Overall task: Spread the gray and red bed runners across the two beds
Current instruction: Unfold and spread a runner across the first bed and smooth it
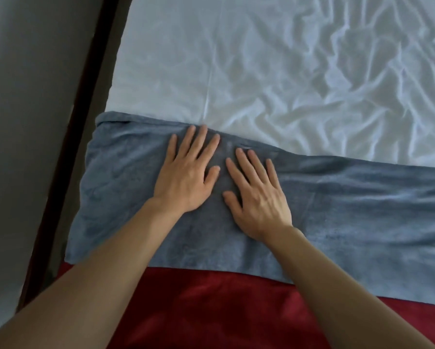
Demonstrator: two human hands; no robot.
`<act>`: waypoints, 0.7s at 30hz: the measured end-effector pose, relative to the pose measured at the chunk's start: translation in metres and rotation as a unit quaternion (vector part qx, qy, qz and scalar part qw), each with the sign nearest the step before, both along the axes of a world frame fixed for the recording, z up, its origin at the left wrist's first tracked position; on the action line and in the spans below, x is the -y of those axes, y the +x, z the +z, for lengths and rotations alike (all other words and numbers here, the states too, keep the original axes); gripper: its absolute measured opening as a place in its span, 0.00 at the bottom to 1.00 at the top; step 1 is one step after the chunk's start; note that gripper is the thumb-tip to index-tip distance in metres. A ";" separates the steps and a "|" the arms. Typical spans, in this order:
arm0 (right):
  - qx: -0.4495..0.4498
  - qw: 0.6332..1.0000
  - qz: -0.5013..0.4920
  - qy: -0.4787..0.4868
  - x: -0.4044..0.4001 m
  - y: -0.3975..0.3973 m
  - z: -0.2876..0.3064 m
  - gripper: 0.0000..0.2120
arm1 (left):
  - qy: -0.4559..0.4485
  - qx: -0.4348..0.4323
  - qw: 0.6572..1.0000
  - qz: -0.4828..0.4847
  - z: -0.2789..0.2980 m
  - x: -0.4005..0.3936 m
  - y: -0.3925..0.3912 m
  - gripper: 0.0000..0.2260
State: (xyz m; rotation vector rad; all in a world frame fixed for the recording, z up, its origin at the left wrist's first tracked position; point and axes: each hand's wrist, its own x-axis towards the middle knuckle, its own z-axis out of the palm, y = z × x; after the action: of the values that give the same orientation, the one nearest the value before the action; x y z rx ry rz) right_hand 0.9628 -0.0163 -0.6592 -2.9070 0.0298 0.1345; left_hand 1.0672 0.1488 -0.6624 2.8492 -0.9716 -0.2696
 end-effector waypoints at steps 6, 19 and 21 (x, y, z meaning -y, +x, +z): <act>-0.005 0.989 -0.149 -0.008 0.033 -0.002 0.002 0.36 | 0.005 0.008 0.989 0.148 0.000 -0.013 0.032 0.32; 0.064 0.988 -0.133 0.045 0.026 -0.017 0.017 0.21 | -0.132 0.139 0.980 0.060 0.020 -0.004 0.037 0.03; 0.069 0.988 -0.127 0.055 0.019 -0.014 0.018 0.20 | -0.130 0.136 0.979 0.080 0.023 -0.002 0.046 0.05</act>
State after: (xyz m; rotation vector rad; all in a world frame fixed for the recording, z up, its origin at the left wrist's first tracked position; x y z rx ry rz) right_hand 0.9485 -0.0353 -0.6413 -2.7647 0.3560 -0.1052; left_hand 1.1128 0.1509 -0.6396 2.7420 -0.7443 0.2502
